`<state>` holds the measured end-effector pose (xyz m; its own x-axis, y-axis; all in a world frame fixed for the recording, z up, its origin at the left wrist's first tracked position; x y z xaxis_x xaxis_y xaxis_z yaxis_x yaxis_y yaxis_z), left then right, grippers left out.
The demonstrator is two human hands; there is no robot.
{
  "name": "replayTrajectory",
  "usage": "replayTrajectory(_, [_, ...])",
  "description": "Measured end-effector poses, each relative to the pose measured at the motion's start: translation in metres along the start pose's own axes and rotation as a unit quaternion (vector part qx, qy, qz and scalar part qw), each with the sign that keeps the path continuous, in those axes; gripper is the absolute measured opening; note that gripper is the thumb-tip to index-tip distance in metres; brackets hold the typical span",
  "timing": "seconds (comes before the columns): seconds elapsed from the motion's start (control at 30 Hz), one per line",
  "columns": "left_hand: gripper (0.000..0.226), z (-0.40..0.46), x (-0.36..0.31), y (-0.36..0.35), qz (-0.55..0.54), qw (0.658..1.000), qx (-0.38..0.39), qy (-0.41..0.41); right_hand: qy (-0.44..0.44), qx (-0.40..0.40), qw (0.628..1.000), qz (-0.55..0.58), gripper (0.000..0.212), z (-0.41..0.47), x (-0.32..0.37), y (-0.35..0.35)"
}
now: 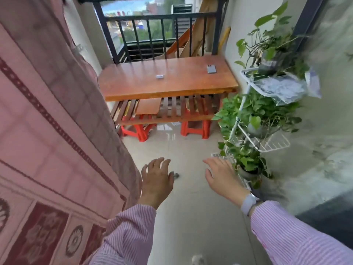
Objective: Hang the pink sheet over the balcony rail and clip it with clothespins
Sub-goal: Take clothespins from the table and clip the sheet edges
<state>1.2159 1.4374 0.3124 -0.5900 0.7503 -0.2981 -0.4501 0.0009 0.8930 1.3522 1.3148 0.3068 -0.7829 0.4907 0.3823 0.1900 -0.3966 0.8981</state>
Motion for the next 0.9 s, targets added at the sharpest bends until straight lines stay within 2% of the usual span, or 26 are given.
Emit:
replayTrajectory(0.13, [0.036,0.085,0.022,-0.024,-0.011,0.999,-0.031,0.011,0.02,0.018,1.0,0.006,0.065,0.101,-0.004,-0.014])
replayTrajectory(0.37, [0.037,0.242,0.098,-0.092,-0.005,0.999,-0.002,0.052,0.006,0.023,1.0,0.01,0.057,0.276,-0.015,-0.076])
replayTrajectory(0.57, [0.037,0.401,0.156,-0.126,-0.021,0.998,0.007,0.061,0.026,0.024,0.999,0.014,0.043,0.439,0.001,-0.109])
replayTrajectory(0.9, [0.039,0.552,0.254,-0.214,-0.053,0.984,0.062,0.157,0.035,0.13,0.99,0.042,0.039,0.629,0.001,-0.22])
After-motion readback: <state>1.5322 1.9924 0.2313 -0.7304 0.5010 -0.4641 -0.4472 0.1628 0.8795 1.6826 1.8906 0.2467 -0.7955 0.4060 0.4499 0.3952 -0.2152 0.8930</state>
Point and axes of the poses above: each hand's wrist, its own z-axis towards the middle knuckle, its own y-axis out of the back of the hand, x = y × z, the point moved 9 cm from there along z, towards the middle knuckle, and after that the axes turned 9 degrees about -x, right-handed, at the moved point
